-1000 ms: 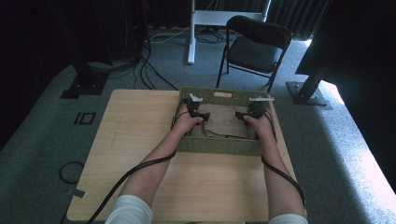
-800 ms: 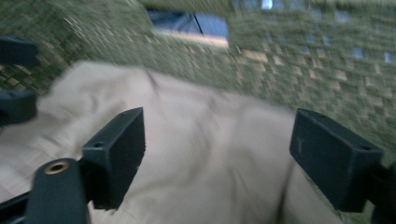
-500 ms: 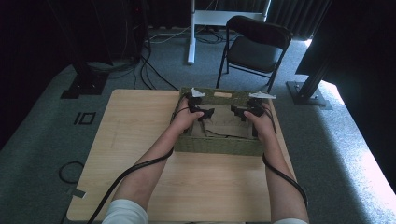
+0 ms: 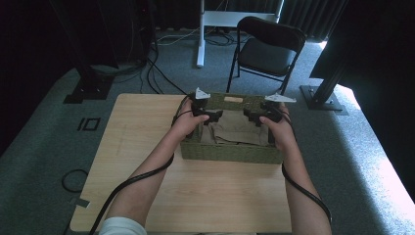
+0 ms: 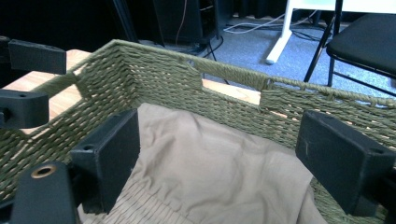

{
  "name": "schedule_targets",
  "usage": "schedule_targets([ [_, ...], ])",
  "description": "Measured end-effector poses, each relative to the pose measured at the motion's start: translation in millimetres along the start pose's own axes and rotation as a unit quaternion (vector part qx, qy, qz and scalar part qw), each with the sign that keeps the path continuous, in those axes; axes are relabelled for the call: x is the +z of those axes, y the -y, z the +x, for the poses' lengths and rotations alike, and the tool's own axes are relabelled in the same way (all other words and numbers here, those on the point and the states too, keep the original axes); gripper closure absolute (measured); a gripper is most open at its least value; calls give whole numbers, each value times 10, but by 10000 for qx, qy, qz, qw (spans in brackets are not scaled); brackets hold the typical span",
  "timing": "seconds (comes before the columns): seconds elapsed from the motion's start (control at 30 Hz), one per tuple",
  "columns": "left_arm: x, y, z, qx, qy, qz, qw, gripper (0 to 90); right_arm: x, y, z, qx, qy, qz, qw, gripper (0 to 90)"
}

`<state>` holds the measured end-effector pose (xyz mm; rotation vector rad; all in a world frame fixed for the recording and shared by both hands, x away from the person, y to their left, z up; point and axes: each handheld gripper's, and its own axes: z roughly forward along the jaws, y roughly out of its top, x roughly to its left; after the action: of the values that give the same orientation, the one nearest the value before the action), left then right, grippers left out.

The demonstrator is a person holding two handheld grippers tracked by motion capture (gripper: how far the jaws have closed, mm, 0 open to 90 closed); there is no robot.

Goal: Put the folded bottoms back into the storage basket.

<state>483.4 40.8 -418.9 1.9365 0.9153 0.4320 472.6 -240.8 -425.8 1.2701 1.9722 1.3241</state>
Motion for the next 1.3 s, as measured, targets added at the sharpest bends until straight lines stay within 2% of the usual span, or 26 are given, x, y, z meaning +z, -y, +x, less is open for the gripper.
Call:
schedule_targets([
  [0.27, -221, 13, -85, 111, 172, -92, 9997, 182, -180, 17, 84, -160, -166, -77, 9997, 134],
  [0.43, -341, 13, -96, 152, 154, -217, 9995, 182, -278, 35, 126, -225, -231, -131, 9994, 134],
  [0.53, -407, 38, -131, 219, 230, -209, 9993, 182, -337, 61, 170, -296, -330, -154, 9989, 131],
  [0.7, -527, 112, -217, 297, 371, -287, 9985, 181, -442, 134, 247, -395, -437, -241, 9980, 128],
  [0.77, -581, 144, -246, 387, 379, -305, 9981, 182, -489, 168, 271, -434, -470, -266, 9976, 127],
  [1.07, -762, 276, -366, 502, 456, -392, 9969, 182, -698, 307, 332, -553, -475, -405, 9965, 122],
  [1.2, -840, 351, -425, 618, 455, -431, 9961, 182, -780, 387, 366, -587, -542, -431, 9959, 122],
  [1.3, -884, 416, -453, 591, 504, -467, 9959, 182, -833, 463, 401, -600, -589, -454, 9954, 122],
])
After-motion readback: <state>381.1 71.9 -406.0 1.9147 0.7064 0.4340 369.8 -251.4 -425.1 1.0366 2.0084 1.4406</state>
